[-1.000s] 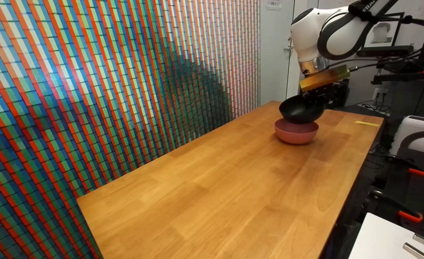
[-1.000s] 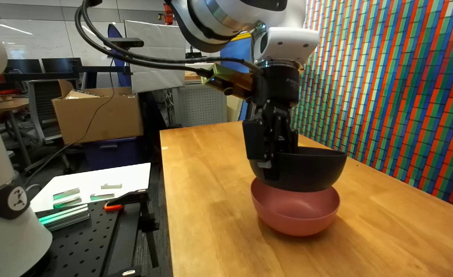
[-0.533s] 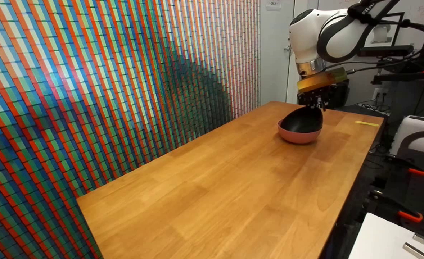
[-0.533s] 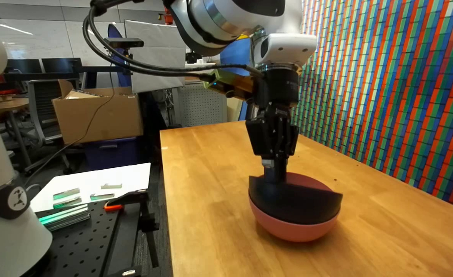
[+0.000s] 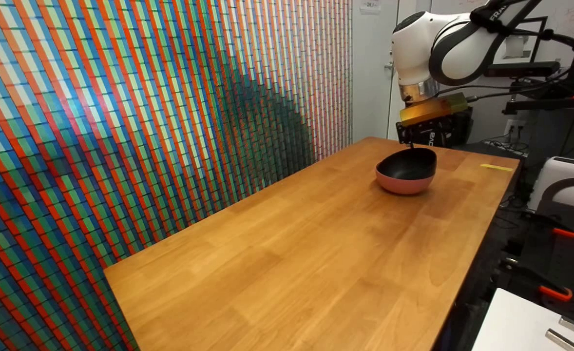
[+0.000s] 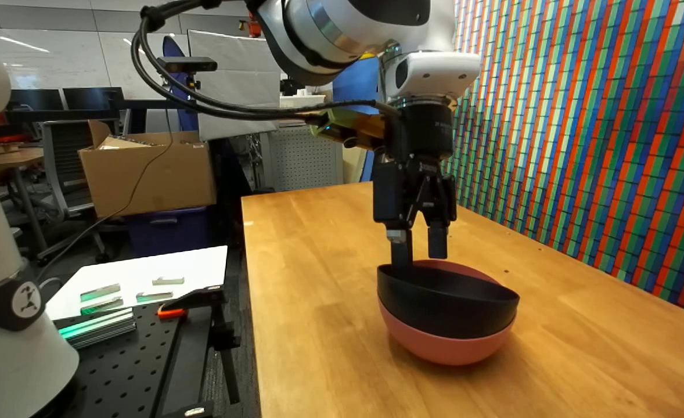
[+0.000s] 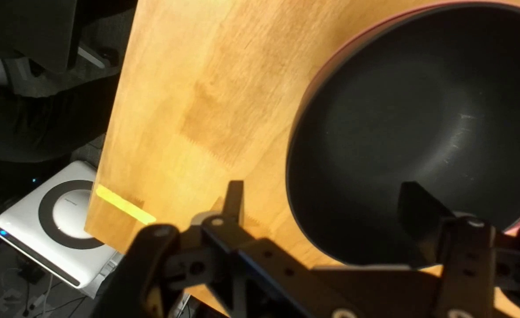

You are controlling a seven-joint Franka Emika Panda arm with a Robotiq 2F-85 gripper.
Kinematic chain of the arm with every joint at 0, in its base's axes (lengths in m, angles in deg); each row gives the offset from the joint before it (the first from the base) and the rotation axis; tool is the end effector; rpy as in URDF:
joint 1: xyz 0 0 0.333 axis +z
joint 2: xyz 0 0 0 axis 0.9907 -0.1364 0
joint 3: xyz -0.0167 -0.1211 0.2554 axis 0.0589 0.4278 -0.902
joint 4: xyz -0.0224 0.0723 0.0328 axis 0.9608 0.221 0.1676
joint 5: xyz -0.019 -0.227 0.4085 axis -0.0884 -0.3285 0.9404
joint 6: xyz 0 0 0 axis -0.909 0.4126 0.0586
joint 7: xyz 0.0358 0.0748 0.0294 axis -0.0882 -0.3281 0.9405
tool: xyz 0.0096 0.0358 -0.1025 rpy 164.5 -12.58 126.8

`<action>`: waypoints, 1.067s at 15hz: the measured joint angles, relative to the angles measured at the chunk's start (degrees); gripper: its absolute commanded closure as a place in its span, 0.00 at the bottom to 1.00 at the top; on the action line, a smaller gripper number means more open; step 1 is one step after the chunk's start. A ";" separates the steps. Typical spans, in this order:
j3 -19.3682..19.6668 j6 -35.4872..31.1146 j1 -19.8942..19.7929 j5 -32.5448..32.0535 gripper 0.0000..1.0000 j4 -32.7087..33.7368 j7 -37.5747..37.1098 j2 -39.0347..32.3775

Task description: Put the black bowl in the peach bowl

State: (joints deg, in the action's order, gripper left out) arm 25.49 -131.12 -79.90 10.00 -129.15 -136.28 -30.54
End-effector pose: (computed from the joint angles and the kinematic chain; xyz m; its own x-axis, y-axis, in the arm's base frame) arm 0.5349 -0.0161 0.1858 0.5824 -0.7717 0.2554 -0.8079 -0.5147 0.2869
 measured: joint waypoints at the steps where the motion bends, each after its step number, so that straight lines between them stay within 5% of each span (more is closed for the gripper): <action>1: -0.31 -0.35 0.12 0.01 0.00 0.05 0.22 0.31; 6: -4.17 -0.55 1.97 3.14 0.00 1.91 7.14 2.54; 16: -8.83 7.50 4.99 16.52 0.00 18.19 42.30 -1.83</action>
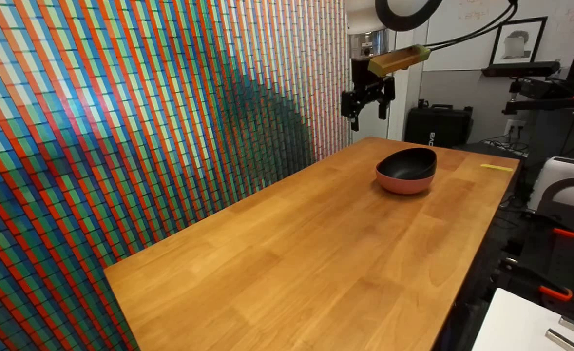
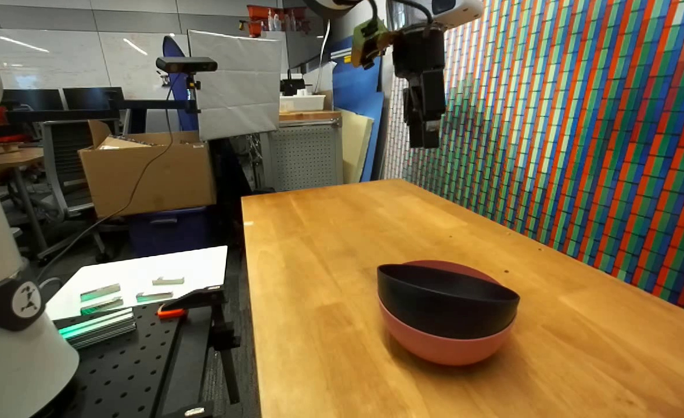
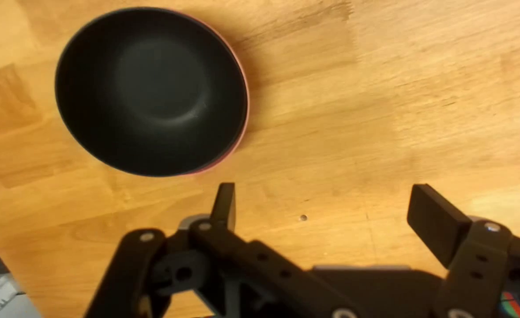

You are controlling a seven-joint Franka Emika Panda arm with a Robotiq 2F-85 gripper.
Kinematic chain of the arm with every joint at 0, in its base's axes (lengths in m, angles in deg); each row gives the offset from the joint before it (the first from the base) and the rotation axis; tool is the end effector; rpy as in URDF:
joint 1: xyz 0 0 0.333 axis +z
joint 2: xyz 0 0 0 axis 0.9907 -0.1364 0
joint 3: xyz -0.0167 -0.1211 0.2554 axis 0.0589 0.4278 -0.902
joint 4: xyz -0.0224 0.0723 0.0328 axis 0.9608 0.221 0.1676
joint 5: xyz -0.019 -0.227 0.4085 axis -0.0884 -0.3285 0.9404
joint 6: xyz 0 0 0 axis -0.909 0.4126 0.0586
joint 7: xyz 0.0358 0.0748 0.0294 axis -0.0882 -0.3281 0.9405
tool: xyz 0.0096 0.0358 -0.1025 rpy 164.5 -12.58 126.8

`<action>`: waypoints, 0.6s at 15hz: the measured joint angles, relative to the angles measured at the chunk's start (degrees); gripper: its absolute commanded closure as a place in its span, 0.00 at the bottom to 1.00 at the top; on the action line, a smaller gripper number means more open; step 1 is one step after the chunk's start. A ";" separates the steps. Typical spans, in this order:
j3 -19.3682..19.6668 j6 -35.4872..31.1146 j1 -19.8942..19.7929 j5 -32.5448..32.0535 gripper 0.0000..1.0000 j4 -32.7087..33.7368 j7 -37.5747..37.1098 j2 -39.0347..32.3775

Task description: Put the black bowl in the peach bowl

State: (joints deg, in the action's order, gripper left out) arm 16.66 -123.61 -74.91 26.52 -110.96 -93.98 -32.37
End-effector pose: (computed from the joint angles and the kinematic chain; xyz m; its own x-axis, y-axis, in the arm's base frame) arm 0.6156 0.1371 0.3061 0.9713 -0.2235 0.0814 -0.2338 -0.9601 0.1535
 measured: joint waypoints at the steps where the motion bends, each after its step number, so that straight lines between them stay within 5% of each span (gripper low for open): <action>1: 0.00 1.16 -0.01 1.04 0.00 1.78 3.78 -0.86; 9: 0.02 8.46 -0.01 3.17 0.00 10.90 19.30 -3.28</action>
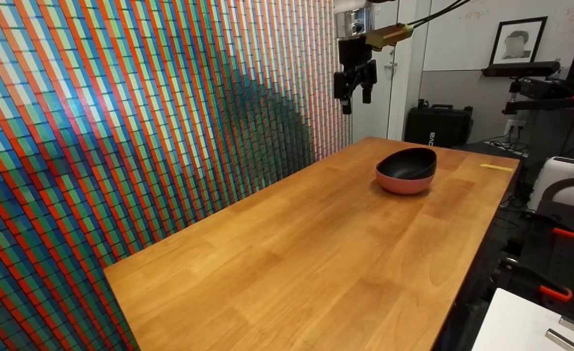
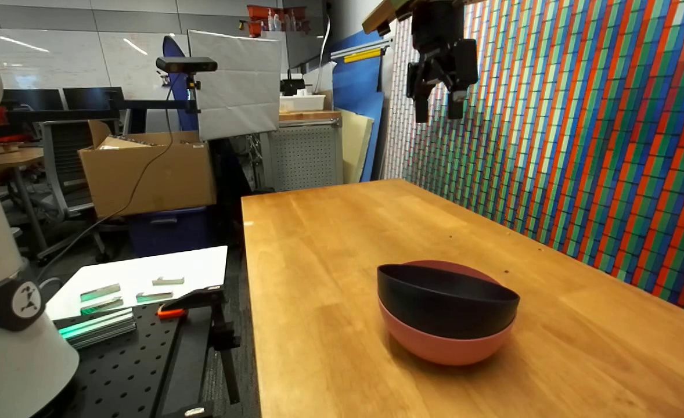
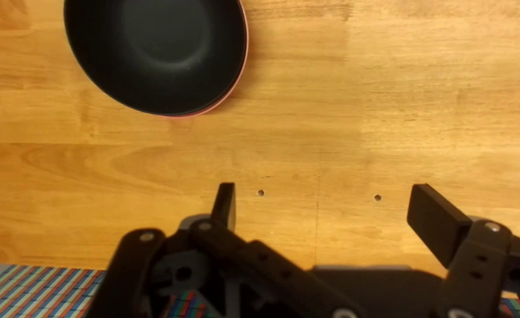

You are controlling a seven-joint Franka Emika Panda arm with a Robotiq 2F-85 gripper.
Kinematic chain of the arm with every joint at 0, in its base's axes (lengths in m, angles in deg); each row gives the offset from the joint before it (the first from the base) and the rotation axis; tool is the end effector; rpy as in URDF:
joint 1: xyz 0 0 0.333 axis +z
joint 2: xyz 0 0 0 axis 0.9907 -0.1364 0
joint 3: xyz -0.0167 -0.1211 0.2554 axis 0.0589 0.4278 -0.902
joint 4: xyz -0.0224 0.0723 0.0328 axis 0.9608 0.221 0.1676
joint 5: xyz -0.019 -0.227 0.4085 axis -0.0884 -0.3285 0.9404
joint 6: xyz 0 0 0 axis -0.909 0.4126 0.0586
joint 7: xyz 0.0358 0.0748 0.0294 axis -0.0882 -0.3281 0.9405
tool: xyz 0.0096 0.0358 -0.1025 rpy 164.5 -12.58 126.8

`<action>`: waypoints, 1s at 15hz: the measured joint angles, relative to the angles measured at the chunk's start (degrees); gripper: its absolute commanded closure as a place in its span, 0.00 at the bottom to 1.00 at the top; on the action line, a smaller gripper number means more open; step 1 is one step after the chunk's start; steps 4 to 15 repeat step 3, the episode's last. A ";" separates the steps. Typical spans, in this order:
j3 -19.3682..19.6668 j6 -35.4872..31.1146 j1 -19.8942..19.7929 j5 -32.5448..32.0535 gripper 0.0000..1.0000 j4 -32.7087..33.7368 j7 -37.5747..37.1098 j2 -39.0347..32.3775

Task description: Put the black bowl in the peach bowl

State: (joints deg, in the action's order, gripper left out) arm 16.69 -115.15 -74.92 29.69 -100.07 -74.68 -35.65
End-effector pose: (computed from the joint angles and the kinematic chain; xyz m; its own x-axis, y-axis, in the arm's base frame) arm 0.6501 0.1425 0.3562 0.9986 0.0518 0.0078 0.0502 -0.9895 0.1356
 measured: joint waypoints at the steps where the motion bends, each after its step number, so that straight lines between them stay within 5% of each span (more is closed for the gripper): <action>1: 0.04 0.72 0.00 0.00 0.00 0.49 0.38 0.00; 15: 0.12 1.47 0.00 0.00 0.00 0.99 0.77 0.00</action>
